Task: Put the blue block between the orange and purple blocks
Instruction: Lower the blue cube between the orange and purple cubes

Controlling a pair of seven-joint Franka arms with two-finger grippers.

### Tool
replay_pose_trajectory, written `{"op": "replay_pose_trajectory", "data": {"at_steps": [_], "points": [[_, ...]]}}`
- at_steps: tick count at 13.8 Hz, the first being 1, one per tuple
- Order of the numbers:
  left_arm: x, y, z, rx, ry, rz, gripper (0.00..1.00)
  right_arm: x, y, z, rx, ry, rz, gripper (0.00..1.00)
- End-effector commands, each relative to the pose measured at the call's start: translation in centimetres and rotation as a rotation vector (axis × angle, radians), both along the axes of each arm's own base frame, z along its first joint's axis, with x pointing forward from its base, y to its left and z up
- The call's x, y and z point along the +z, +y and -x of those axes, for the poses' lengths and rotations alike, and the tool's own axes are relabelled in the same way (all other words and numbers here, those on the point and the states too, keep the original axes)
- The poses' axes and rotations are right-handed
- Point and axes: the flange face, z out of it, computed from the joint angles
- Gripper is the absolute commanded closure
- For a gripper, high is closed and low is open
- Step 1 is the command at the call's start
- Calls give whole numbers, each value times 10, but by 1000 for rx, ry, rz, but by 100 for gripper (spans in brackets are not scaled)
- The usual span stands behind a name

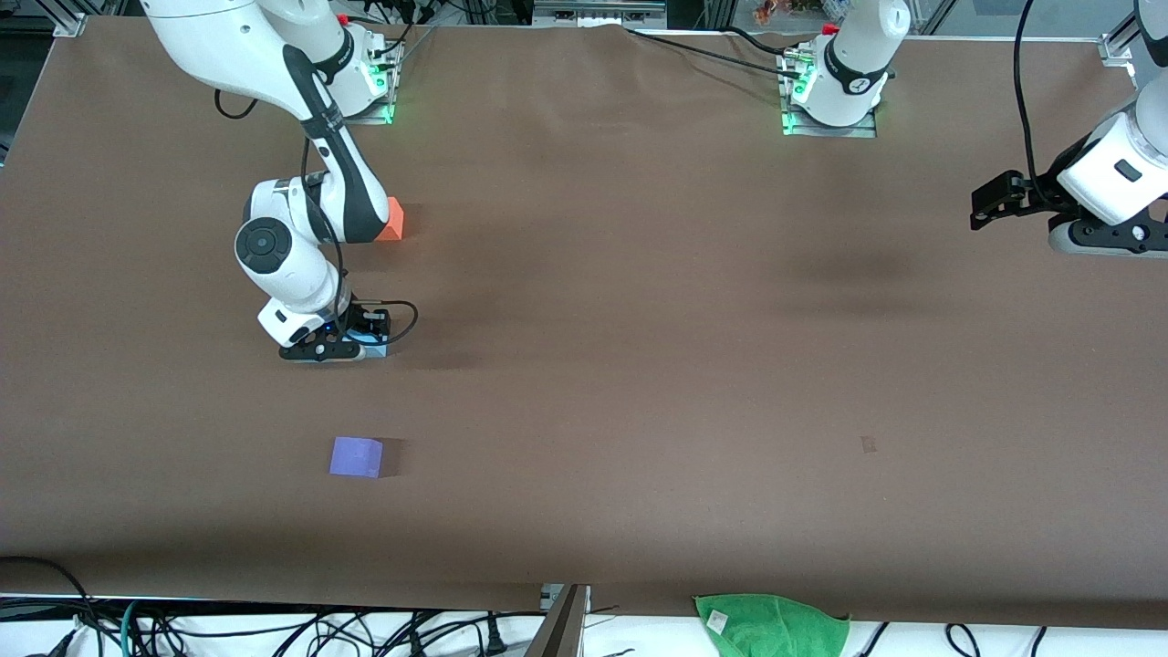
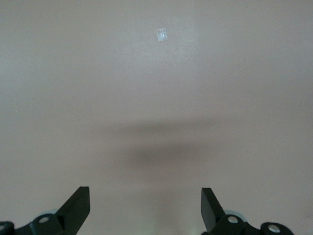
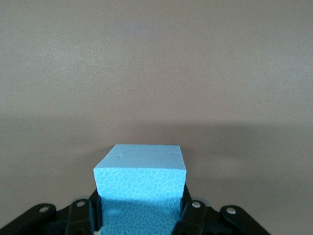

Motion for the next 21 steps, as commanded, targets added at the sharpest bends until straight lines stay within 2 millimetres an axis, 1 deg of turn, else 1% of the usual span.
{"op": "replay_pose_trajectory", "data": {"at_steps": [1, 2, 3, 4, 10, 12, 15, 16, 17, 18, 21], "points": [[3, -1, 2, -9, 2, 18, 0, -5, 1, 5, 7, -3, -13, 53], [3, -1, 2, -9, 2, 16, 0, -6, 1, 5, 7, -2, -12, 40], [4, -1, 2, -9, 1, 18, 0, -6, 1, 5, 7, -2, -12, 19], [3, -1, 2, -9, 2, 18, 0, -6, 1, 5, 7, -2, -12, 1], [3, -1, 2, -9, 2, 18, 0, -4, 2, 4, 9, -5, -13, 0], [3, -1, 2, -9, 2, 18, 0, 4, 2, 1, 10, -14, -18, 0], [3, -1, 2, -10, 2, 18, 0, 37, 6, -11, 30, -67, -38, 0], [3, -1, 2, -9, 2, 18, 0, 48, 6, -17, 62, -72, -39, 0], [3, -1, 2, -9, 2, 18, 0, 60, 3, -24, 88, -64, -37, 0], [3, -1, 2, -9, 2, 18, 0, 72, -4, -33, 92, -40, -31, 0], [3, -1, 2, -9, 2, 18, 0, 119, -12, -57, 121, 55, -26, 0]]}}
